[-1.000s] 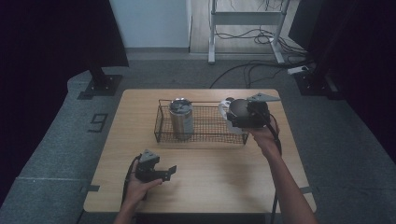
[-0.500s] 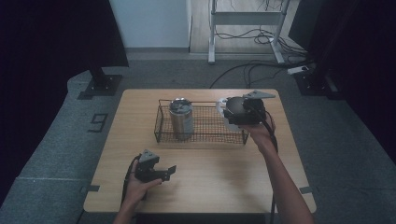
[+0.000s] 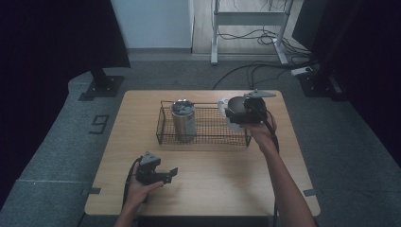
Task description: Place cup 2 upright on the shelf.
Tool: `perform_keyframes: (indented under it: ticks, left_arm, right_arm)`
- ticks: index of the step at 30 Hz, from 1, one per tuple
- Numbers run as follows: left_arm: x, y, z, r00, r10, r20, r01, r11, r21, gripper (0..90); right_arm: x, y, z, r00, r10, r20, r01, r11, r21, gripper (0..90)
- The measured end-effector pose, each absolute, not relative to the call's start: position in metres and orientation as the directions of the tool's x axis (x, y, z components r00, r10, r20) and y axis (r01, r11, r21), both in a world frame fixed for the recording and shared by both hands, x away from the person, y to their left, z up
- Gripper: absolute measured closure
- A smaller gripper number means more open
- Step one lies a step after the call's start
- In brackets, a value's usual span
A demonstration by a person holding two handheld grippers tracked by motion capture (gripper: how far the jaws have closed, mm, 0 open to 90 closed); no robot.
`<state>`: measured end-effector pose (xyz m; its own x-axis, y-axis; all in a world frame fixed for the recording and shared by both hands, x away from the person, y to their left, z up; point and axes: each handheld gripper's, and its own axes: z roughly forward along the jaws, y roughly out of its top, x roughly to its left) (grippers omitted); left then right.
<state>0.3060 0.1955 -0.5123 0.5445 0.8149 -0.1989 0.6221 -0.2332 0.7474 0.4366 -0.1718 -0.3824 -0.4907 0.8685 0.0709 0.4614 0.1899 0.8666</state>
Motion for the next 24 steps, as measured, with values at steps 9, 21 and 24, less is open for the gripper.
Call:
perform_keyframes:
  ticks: [9, 21, 24]
  left_arm:
    - [0.306, 0.196, -0.512, 0.547, 0.813, -0.198, 0.62, -0.234, 0.749, 12.8]
    - [0.305, 0.197, -0.512, 0.546, 0.814, -0.198, 0.619, -0.233, 0.75, 12.8]
    - [0.305, 0.197, -0.512, 0.547, 0.813, -0.199, 0.619, -0.233, 0.75, 12.8]
  right_arm:
    - [0.447, -0.169, -0.386, -0.482, 0.873, 0.066, 0.471, 0.195, 0.86, 6.1]
    - [0.459, -0.162, -0.4, -0.481, 0.874, 0.072, 0.488, 0.199, 0.85, 6.1]
    - [0.461, -0.162, -0.404, -0.479, 0.875, 0.072, 0.493, 0.2, 0.846, 6.1]
